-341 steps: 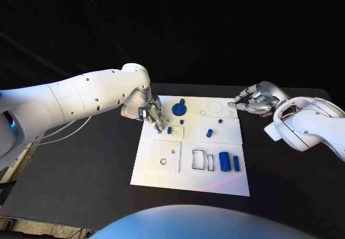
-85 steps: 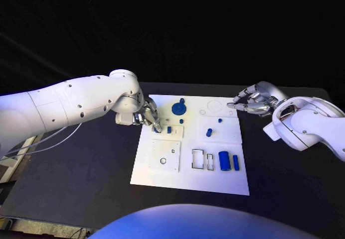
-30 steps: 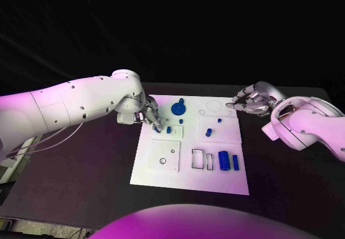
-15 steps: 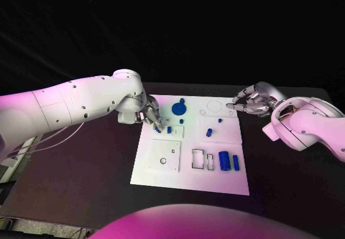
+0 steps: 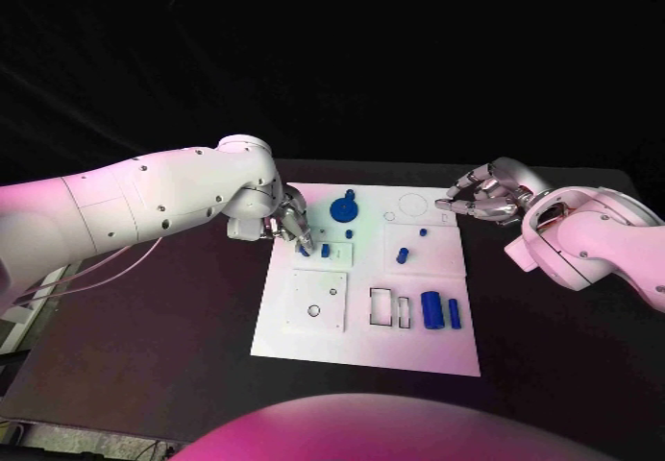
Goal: Assemble the parts on the task board
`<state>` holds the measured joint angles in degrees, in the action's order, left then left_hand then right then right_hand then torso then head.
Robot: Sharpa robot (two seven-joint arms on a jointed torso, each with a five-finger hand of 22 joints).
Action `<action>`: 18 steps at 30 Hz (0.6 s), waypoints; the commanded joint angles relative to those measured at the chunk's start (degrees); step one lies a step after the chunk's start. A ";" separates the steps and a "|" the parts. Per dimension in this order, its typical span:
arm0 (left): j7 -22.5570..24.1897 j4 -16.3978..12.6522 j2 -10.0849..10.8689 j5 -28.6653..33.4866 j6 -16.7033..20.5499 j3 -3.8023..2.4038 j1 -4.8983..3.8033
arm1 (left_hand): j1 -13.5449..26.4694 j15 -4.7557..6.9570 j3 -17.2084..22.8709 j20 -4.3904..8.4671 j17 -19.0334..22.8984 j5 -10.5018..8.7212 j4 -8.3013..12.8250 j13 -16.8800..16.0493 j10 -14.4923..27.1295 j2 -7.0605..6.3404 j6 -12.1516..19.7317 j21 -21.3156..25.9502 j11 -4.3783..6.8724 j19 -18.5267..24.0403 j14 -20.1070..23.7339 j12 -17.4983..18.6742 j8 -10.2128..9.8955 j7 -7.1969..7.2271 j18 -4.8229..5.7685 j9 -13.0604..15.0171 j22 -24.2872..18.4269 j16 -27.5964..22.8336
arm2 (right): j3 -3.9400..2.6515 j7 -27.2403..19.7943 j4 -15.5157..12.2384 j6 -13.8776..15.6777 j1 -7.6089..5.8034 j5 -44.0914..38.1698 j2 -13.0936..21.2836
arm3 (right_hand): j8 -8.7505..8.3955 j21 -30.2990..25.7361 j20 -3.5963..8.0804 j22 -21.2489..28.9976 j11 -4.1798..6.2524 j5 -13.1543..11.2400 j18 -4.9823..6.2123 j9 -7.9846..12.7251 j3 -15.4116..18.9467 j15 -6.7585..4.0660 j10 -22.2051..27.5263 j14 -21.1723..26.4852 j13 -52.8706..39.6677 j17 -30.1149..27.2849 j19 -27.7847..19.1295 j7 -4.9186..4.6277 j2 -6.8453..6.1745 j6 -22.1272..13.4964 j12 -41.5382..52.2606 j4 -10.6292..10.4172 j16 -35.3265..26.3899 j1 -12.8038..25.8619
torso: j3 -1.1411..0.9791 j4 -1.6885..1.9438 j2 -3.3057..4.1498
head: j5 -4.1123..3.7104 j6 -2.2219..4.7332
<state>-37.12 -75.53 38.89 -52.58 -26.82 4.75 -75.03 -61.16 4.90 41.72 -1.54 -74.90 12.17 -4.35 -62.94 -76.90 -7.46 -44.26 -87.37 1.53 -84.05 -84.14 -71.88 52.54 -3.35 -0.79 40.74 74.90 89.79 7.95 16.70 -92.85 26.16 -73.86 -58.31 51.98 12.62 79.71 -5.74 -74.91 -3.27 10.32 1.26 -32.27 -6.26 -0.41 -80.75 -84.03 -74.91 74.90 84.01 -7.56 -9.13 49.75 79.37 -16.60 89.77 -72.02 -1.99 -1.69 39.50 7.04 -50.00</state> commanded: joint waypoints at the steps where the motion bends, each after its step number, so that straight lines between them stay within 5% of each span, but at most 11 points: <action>1: 0.71 -0.21 -0.11 0.61 -1.28 0.00 0.01 | -0.04 -0.25 8.87 -0.24 -15.10 0.35 9.19 -0.04 -0.25 0.62 -0.57 -0.26 -0.01 -4.77 -5.86 0.13 0.20 0.81 0.23 0.07 14.36 0.21 | 0.00 -0.04 0.00 -0.72 0.04 -0.63 -0.06 | 0.38 -0.15 0.36 -9.97 0.11 0.33 1.14 -0.08 0.35 -0.32 0.30 -5.97 -3.85 15.10 1.01 -0.10 0.17 -0.29 -0.16 0.04 0.23 -0.63 | 0.02 0.00 -0.02 | 0.03 0.00; 18: 0.58 -0.03 -0.13 0.58 -0.44 -0.01 0.01 | -0.04 -0.25 8.87 -0.24 -15.10 0.39 9.19 -0.08 -0.27 0.62 -0.58 -0.22 -0.01 -4.75 -5.86 0.10 0.20 0.81 0.23 0.07 14.35 0.21 | 0.00 -0.06 0.01 -0.74 0.04 -0.63 -0.05 | 0.38 -0.15 0.36 -9.97 0.11 0.33 1.14 -0.08 0.35 -0.32 0.30 -5.97 -3.85 15.10 1.01 -0.10 0.17 -0.29 -0.16 0.04 0.23 -0.63 | 0.03 0.06 0.00 | 0.05 0.00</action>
<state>-36.99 -75.51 38.89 -52.44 -26.85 4.73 -75.05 -61.17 4.90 41.72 -1.54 -74.90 12.40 -4.35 -62.94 -76.90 -7.45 -44.26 -87.37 1.53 -84.05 -84.14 -71.88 52.54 -3.35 -0.79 40.77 74.90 89.79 7.95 16.71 -92.81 26.15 -73.85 -58.32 51.97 12.62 79.71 -5.74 -74.95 -3.27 10.32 1.26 -32.25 -6.26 -0.41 -80.75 -84.03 -74.90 74.90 84.01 -7.56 -9.13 49.75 79.37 -16.60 89.77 -72.02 -1.94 -1.66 39.50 7.09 -50.00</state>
